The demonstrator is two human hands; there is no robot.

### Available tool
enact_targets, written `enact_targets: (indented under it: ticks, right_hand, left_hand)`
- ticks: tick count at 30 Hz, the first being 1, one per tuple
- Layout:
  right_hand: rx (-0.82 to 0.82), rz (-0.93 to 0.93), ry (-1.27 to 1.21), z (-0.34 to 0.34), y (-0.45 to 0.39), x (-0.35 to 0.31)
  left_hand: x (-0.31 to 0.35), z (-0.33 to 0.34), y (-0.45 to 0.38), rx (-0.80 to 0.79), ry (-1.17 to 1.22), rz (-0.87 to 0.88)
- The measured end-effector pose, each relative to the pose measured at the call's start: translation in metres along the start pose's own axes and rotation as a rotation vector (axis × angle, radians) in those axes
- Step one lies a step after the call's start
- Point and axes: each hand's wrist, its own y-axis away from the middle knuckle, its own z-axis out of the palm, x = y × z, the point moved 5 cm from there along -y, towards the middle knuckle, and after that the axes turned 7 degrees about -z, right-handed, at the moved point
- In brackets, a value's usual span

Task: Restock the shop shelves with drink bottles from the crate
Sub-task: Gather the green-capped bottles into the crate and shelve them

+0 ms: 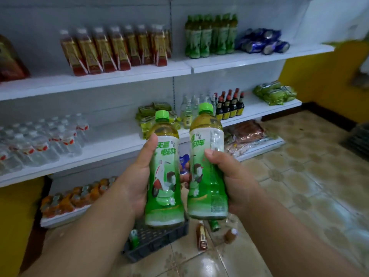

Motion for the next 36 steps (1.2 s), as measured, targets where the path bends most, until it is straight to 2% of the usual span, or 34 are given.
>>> enact_targets:
  ticks: [4, 8, 12, 16, 20, 24, 28, 31, 36]
  right_hand:
    - [0.255, -0.154, 0.269, -0.077, 0.064, -0.062]
    - [0.338, -0.255, 0.402, -0.135, 0.116, -0.112]
    - [0.399, -0.32, 0.541, -0.183, 0.161, -0.15]
    - [0.384, -0.349, 0.541, -0.205, 0.173, -0.17]
    - [0.294, -0.299, 0.356, -0.223, 0.157, -0.18]
    - [0.276, -0.231, 0.163, -0.239, 0.129, -0.189]
    - [0.354, -0.247, 0.321, -0.261, 0.09, -0.213]
    - [0.46, -0.163, 0.296, -0.282, 0.06, -0.226]
    - [0.376, -0.214, 0.253, -0.302, 0.011, -0.257]
  left_hand:
    - [-0.051, 0.089, -0.028, -0.002, -0.075, -0.013]
    - [-0.087, 0.173, -0.053, -0.088, -0.175, 0.047]
    - [-0.118, 0.236, -0.075, -0.186, -0.198, 0.03]
    - [-0.12, 0.263, -0.089, -0.159, -0.232, 0.04]
    - [-0.11, 0.276, -0.113, -0.036, -0.226, 0.046]
    - [-0.09, 0.265, -0.15, 0.009, -0.192, 0.035]
    - [-0.063, 0.267, -0.19, 0.032, -0.266, 0.134]
    - [-0.04, 0.276, -0.22, 0.058, -0.402, 0.209]
    - [-0.007, 0.299, -0.268, 0.053, -0.385, 0.215]
